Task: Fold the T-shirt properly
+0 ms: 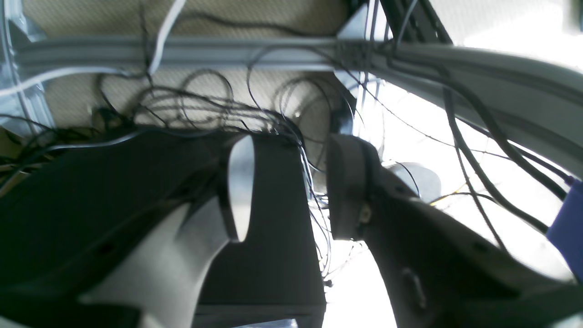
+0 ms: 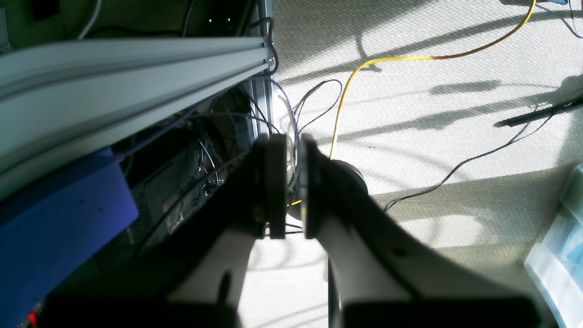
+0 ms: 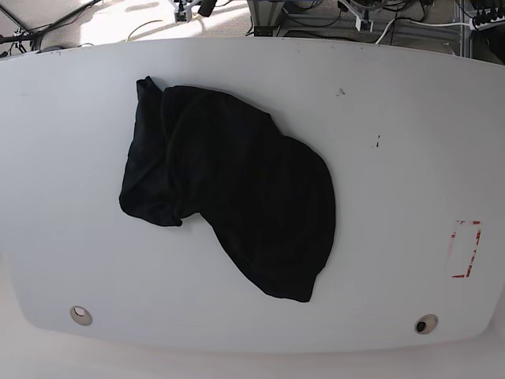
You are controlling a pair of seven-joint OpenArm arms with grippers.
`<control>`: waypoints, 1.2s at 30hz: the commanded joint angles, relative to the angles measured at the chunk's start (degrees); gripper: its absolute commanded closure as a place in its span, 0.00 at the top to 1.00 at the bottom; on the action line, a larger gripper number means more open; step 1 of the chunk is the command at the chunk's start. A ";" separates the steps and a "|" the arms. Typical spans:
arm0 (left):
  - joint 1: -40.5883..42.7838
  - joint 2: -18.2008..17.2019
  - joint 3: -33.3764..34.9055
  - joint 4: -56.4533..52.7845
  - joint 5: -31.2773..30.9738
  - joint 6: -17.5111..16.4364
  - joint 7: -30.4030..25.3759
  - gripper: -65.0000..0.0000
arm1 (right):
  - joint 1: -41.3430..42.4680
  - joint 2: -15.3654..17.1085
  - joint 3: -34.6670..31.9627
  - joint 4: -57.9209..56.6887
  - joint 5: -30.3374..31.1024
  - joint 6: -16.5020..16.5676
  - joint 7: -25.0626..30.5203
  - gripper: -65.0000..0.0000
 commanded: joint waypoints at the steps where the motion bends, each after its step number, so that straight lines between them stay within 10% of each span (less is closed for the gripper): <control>1: 2.77 -0.14 -0.03 3.02 -0.13 0.07 -0.23 0.36 | -2.23 0.20 -0.01 0.00 -0.06 -0.05 1.06 0.08; 36: 46.19 6.28 0.15 70.36 -4.09 -0.01 -0.32 0.36 | -43.99 -3.49 -4.58 65.59 0.47 0.48 -6.85 0.08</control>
